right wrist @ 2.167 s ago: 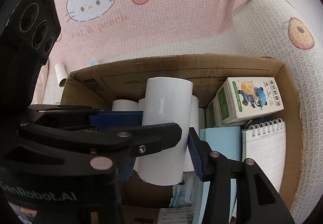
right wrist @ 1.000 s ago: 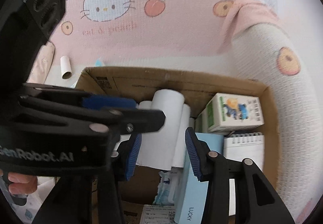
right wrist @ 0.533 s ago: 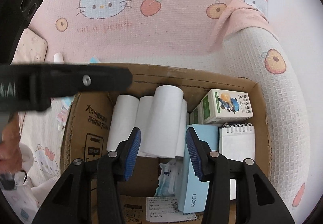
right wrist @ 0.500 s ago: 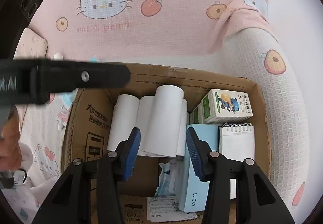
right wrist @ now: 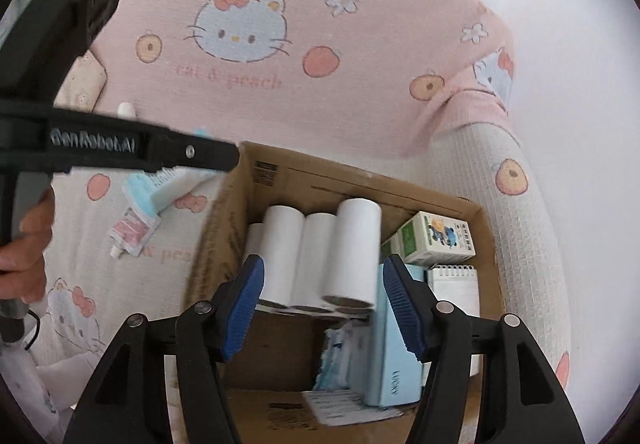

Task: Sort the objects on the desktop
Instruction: 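Withdraw the right gripper from the box to the last white tube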

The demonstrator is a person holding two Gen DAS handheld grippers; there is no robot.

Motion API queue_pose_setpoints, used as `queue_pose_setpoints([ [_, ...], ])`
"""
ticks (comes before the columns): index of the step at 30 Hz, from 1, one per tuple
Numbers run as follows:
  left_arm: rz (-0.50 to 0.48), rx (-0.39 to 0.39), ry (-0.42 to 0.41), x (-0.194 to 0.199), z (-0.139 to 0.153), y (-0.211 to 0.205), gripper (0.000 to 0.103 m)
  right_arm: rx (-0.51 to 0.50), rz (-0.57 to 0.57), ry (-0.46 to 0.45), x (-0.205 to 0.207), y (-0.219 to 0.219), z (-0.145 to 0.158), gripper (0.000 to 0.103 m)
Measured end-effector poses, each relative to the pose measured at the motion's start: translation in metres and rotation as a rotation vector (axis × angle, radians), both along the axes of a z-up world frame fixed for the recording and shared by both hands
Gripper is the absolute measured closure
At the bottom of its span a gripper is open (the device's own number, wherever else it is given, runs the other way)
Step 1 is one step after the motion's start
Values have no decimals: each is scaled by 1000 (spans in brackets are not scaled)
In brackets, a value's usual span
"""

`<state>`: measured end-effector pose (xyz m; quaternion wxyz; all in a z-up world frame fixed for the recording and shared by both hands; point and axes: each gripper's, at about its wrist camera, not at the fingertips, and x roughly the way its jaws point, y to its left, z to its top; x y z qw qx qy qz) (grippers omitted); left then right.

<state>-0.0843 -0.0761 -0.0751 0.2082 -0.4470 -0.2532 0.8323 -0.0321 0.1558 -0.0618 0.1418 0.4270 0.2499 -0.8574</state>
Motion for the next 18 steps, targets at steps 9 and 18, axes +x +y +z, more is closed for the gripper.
queue_pose_setpoints([
  [9,60,-40,49,56,-15,-47,80,32,51,24,39,-46,-4,42],
  [18,129,-70,86,93,-26,-89,80,70,196,95,64,-112,-1,41],
])
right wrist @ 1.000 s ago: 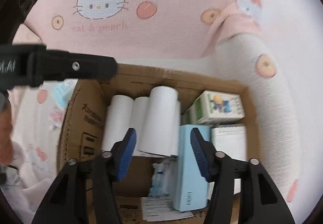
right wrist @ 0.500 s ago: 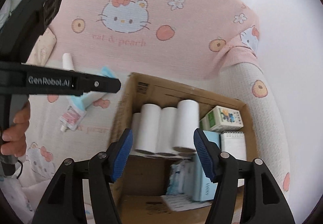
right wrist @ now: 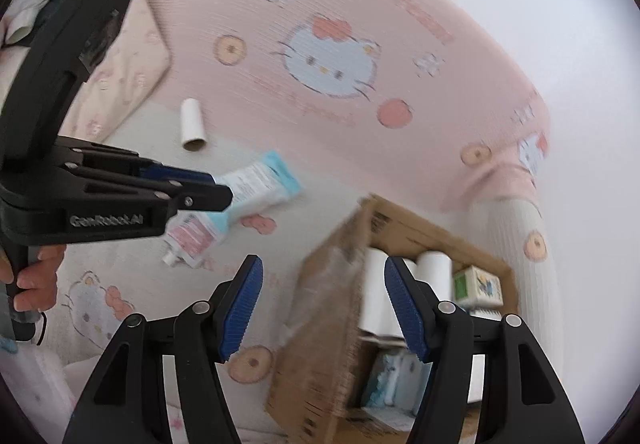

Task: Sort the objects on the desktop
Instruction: 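Withdraw the right gripper from the box to the last white tube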

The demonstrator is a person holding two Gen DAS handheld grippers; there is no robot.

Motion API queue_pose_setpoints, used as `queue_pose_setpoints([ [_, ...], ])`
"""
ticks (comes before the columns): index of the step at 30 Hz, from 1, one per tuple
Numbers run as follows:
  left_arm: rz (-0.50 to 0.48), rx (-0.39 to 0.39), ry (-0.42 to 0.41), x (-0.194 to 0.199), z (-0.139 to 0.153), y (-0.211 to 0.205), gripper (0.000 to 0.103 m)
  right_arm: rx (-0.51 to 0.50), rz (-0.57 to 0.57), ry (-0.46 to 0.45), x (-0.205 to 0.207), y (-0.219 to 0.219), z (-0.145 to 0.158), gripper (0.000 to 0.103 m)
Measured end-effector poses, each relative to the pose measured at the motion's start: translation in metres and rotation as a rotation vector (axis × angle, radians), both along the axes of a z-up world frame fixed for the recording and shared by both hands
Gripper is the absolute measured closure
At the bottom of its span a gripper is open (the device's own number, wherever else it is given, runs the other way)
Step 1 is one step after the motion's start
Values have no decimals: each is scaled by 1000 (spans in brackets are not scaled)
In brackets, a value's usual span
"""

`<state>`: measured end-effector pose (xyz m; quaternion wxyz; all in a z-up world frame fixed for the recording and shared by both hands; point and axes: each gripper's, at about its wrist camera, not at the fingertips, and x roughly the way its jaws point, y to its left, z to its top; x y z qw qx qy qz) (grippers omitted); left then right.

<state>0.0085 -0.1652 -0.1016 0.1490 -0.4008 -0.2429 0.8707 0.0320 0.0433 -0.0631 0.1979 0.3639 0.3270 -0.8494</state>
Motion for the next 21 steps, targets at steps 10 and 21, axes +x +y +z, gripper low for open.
queue_pose_setpoints([
  [10,108,-17,-142,29,-50,-70,45,-98,92,68,20,-55,-28,39],
  [21,174,20,-235,0,-79,-156,41,-91,209,111,-4,-108,-56,39],
])
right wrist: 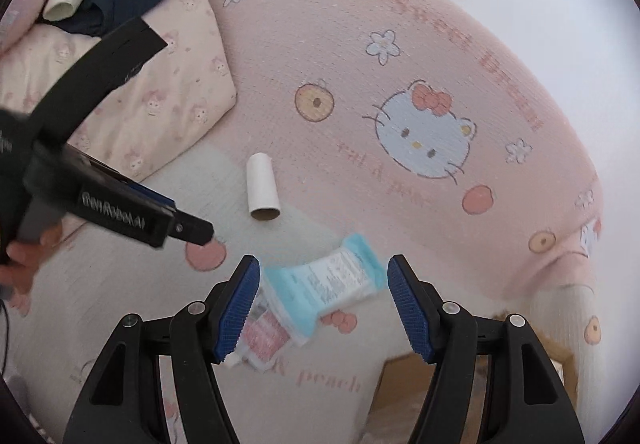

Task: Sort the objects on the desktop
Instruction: 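Withdraw the right gripper from the box to the last white tube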

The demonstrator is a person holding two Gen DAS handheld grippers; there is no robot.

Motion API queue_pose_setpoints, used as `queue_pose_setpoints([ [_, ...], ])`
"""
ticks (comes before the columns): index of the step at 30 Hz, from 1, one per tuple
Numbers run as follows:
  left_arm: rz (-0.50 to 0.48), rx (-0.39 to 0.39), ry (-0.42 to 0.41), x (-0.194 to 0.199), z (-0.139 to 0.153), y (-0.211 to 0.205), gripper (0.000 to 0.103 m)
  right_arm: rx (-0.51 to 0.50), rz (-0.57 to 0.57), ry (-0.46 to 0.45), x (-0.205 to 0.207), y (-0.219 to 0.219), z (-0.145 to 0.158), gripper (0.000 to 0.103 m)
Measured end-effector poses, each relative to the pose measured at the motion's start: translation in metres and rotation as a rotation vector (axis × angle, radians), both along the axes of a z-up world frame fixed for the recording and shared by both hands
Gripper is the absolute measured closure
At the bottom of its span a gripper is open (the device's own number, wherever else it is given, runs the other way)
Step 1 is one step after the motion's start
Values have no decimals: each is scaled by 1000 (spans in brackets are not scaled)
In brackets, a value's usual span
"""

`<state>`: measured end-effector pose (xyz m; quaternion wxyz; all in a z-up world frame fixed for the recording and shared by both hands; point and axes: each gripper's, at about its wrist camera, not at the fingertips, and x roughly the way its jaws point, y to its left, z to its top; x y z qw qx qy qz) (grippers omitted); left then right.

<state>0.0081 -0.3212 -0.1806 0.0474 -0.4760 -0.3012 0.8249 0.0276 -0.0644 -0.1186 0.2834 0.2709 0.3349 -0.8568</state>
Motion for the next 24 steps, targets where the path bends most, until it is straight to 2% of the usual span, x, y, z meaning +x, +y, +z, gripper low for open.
queue_pose_setpoints([
  [6,29,49,-25,-25,-18,-25,41,-66,-35,-101,-42,-22,-15,39],
  [9,73,150,-39,-37,-37,-39,41,-102,-43,-176,-65,-37,-26,39],
  [11,127,225,-82,-44,-58,-49,41,-104,-50,-219,-80,-48,-35,38],
  [13,172,250,-104,-46,-72,-55,41,-109,-38,-240,-90,-58,-44,38],
  [17,219,258,-72,-54,-83,-67,41,-104,-43,-316,-116,-73,-65,39],
  [21,338,396,-48,-59,-91,-85,41,-143,-108,-419,-145,-79,-81,38],
  [24,394,457,-61,-66,-93,-91,41,-172,-161,-457,-161,-81,-86,38],
])
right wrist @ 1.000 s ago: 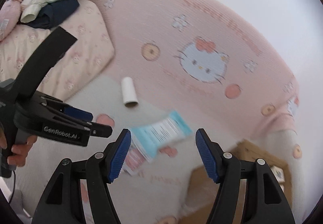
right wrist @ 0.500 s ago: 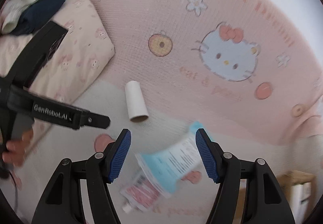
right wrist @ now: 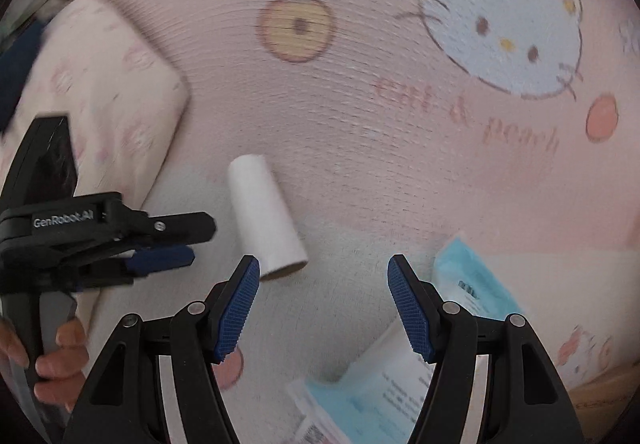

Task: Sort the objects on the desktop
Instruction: 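Withdraw the right gripper from the box to the last white tube, then close the right gripper around the last white tube on the bed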

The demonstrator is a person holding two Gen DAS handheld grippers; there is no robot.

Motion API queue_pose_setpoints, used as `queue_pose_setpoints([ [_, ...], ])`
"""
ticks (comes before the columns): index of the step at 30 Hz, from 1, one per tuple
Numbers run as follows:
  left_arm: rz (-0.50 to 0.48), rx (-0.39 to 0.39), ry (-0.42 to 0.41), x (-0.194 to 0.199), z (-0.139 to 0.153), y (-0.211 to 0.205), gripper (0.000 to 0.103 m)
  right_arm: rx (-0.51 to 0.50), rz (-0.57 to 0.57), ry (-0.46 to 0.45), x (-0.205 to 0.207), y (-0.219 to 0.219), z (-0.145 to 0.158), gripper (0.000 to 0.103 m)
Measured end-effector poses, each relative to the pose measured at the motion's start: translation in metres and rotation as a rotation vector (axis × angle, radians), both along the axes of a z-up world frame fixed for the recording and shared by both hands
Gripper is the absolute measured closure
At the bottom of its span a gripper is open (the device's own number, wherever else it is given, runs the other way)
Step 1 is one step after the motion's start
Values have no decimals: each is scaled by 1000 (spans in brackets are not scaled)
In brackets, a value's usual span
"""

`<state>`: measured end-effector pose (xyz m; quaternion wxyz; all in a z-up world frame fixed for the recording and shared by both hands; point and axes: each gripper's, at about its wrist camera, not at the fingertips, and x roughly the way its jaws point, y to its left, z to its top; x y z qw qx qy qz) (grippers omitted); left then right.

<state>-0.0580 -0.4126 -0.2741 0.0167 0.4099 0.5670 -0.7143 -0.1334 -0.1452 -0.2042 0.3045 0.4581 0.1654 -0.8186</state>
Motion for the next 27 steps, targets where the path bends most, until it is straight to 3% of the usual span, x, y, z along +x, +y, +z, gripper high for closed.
queue_pose_setpoints([
  [7,-48,-40,-34,-27,8,10,42,-12,-32,-77,-18,-12,-11,38],
  [10,-37,-13,-43,-33,3,10,57,-21,16,-67,-13,-18,-10,38],
  [12,-44,25,-51,-37,-3,10,60,-23,41,-77,-10,-20,-13,39],
  [16,-51,82,-66,-38,-15,16,60,-74,50,-137,-8,-21,-23,39],
  [18,-40,56,-74,-36,-14,14,60,-92,58,-158,-10,-21,-27,39],
  [24,-42,108,-60,-41,-18,19,60,-111,108,-210,-17,-26,-40,43],
  [27,-41,108,-55,-38,-19,16,60,-75,146,-192,-12,-32,-44,47],
])
